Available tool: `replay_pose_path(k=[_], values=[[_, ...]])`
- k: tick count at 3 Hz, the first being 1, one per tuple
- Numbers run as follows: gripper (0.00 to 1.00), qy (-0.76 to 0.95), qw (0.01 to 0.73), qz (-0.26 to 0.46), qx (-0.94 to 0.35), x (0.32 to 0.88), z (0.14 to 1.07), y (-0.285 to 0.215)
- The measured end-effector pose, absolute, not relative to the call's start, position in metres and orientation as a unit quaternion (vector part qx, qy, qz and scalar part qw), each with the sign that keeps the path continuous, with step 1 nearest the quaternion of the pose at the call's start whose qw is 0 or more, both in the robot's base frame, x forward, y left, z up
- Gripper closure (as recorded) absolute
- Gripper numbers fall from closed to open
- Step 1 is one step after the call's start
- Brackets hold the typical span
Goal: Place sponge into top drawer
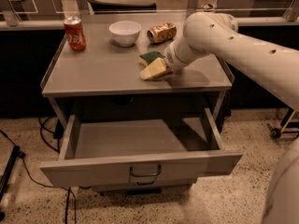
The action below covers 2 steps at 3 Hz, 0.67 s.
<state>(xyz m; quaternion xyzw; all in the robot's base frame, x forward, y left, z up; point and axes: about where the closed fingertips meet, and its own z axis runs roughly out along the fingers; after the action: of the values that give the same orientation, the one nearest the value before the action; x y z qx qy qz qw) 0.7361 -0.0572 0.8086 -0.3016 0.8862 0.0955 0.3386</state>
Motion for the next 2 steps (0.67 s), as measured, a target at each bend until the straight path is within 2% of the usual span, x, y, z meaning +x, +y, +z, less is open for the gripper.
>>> replay_pose_path(k=[2], values=[[0.55, 0.890, 0.331, 0.088, -0.302, 0.7322, 0.8157, -0.0597]])
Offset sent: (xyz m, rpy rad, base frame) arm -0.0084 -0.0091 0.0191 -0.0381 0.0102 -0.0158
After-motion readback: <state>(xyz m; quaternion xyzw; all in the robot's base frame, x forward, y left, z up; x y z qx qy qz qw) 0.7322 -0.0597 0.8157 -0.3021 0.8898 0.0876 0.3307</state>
